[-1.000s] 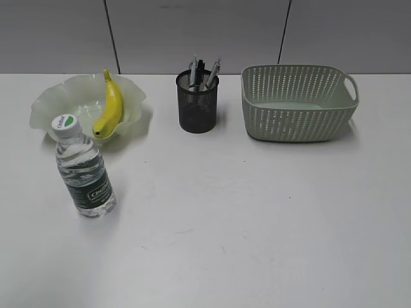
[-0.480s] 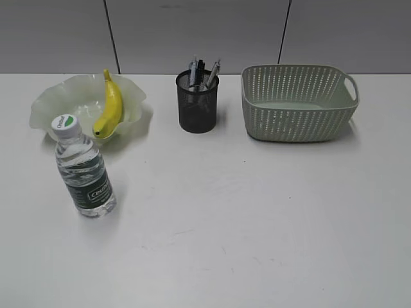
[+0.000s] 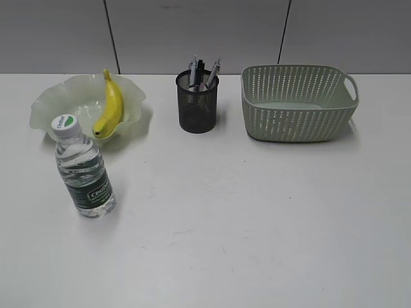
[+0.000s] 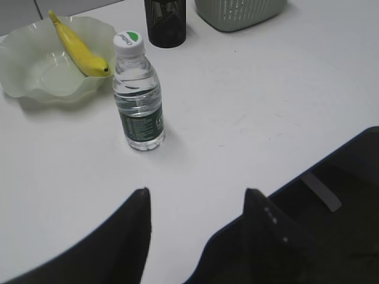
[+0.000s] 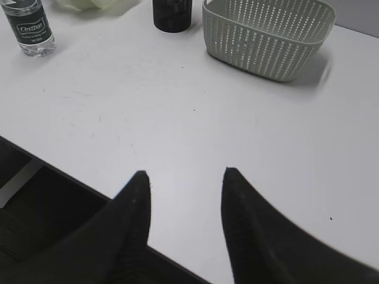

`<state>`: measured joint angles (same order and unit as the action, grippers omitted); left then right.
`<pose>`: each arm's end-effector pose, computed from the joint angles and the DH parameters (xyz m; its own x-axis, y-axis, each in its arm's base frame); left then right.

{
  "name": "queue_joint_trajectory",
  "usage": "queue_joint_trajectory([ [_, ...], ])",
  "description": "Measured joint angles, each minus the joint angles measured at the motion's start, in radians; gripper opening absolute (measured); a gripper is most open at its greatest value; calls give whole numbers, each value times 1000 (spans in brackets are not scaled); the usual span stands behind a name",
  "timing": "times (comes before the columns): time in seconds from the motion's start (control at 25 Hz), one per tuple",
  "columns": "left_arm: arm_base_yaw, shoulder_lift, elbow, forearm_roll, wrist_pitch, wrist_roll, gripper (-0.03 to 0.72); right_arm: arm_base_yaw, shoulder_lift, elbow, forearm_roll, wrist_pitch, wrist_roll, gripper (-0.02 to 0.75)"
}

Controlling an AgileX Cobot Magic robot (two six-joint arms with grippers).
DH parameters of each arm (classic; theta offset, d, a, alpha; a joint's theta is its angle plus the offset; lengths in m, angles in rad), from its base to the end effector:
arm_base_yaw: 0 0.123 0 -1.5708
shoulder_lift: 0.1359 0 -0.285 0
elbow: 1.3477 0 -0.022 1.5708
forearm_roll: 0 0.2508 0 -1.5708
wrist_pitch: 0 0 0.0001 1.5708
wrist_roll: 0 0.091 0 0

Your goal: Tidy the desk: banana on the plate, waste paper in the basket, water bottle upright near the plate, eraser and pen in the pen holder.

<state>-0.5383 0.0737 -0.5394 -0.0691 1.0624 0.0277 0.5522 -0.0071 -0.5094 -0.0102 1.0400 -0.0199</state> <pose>-0.0007 -0.0060 0.2884 -0.4213 0.2446 -0.8733 0.5545 0.8315 -0.0346 -0.0049 -0.0039 0.2816 -0.3467 -0.2430 -0.9060 -0.5266 0.8497 -0.0264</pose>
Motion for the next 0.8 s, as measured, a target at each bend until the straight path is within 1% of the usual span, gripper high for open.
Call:
queue_joint_trajectory([
  [0.4, 0, -1, 0, 0, 0, 0, 365, 0, 0, 0, 0, -1, 0, 328],
  [0.48, 11, -7, 0, 0, -1, 0, 363, -13, 0, 0, 2, -1, 0, 328],
  [0.56, 62, -8, 0, 0, -1, 0, 359, -67, 0, 0, 2, -1, 0, 328],
  [0.64, 131, -8, 0, 0, -1, 0, 351, -165, 0, 0, 2, -1, 0, 328],
  [0.76, 261, -12, 0, 0, -1, 0, 333, -315, 0, 0, 2, -1, 0, 328],
  [0.8, 297, -20, 0, 0, -1, 0, 328, -352, 0, 0, 2, -1, 0, 328],
])
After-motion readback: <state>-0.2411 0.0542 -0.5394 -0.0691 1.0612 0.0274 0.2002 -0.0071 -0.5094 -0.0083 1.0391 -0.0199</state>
